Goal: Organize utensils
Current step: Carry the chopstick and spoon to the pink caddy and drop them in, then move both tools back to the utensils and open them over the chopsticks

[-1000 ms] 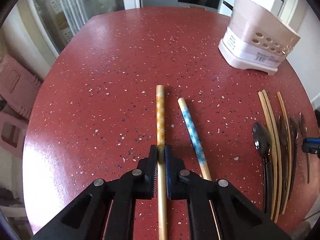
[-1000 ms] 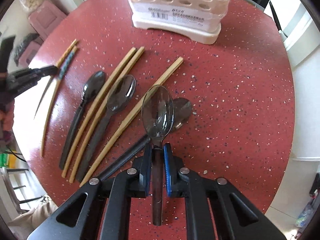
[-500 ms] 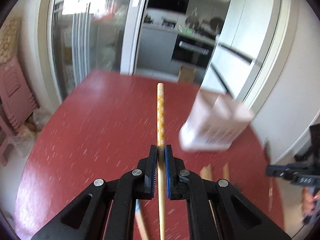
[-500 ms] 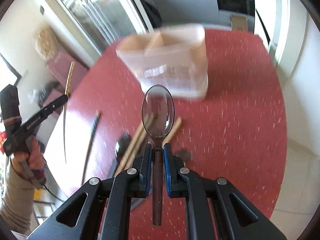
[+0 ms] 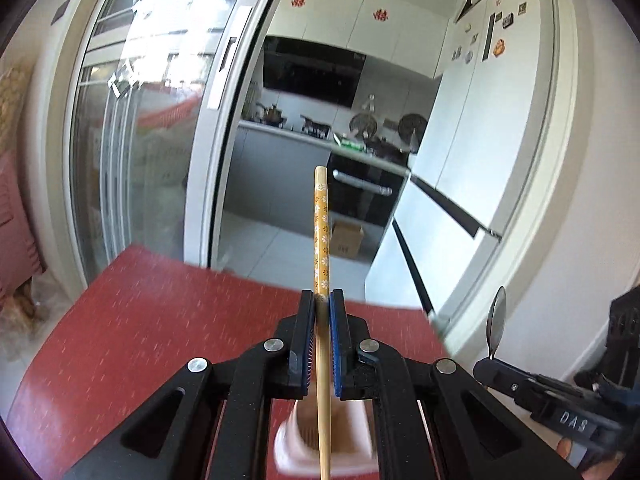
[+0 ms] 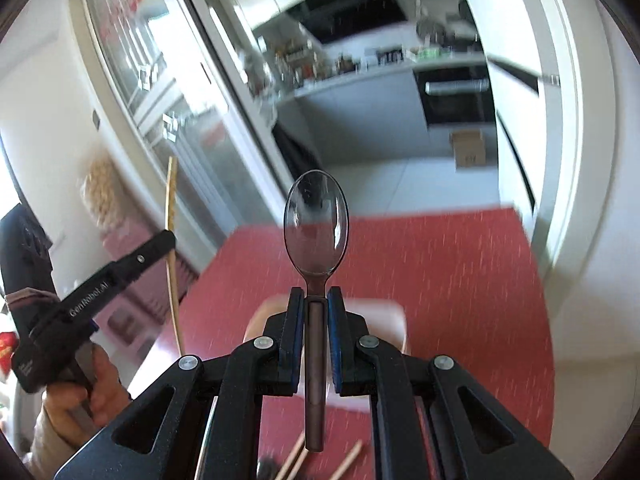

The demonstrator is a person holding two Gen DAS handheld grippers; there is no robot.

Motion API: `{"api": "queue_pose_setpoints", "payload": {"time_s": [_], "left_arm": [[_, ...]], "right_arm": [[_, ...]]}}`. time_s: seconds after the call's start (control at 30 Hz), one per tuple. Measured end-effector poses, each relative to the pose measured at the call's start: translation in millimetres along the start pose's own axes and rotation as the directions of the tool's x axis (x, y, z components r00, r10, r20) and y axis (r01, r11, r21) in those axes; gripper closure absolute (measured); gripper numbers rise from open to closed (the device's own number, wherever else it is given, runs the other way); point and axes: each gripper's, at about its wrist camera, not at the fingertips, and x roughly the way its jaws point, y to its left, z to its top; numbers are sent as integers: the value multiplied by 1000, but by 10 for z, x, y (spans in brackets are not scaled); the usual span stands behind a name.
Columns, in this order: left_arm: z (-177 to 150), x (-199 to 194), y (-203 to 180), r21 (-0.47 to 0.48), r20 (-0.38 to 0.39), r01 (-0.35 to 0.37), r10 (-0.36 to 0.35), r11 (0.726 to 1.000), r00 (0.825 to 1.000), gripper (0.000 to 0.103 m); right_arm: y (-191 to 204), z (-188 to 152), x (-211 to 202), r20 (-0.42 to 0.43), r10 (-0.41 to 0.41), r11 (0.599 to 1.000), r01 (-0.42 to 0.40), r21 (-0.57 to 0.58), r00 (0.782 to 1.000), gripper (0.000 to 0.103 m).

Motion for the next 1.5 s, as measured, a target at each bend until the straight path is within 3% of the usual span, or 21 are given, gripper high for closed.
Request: {"api": "queue_pose_setpoints", "payload": {"time_s": [0.13, 0.33, 0.73, 1.03, 1.13, 1.2, 1.5], "left_arm": [[77, 238, -91, -7, 59, 7, -7, 1000, 998, 66], [-92, 494, -142, -2, 100, 8, -8, 1000, 995, 66], [-709, 533, -36, 42, 62, -55, 53, 998, 997, 66], [-900, 409, -106, 113, 13, -115, 114, 987, 993, 66], [-901, 351, -89, 110, -12, -142, 144, 984, 990, 66], [-896, 283, -76, 103, -21, -150, 153, 983, 988, 66], [-966, -151, 46, 88, -98, -171, 179, 981, 979, 66]], "right_arm": [[97, 144, 171, 94, -32, 998, 36, -46, 995, 91], [234, -25, 375, 181, -74, 983, 102, -151, 981, 91], [204, -572, 643, 170, -111, 957, 152, -248, 979, 91], [207, -712, 670, 99, -124, 946, 148, -288, 987, 91], [195, -686, 671, 70, -126, 949, 140, -281, 990, 80], [191, -662, 639, 69, -129, 949, 144, -280, 989, 57], [205, -640, 194, 75, -116, 972, 129, -196, 990, 43]]}}
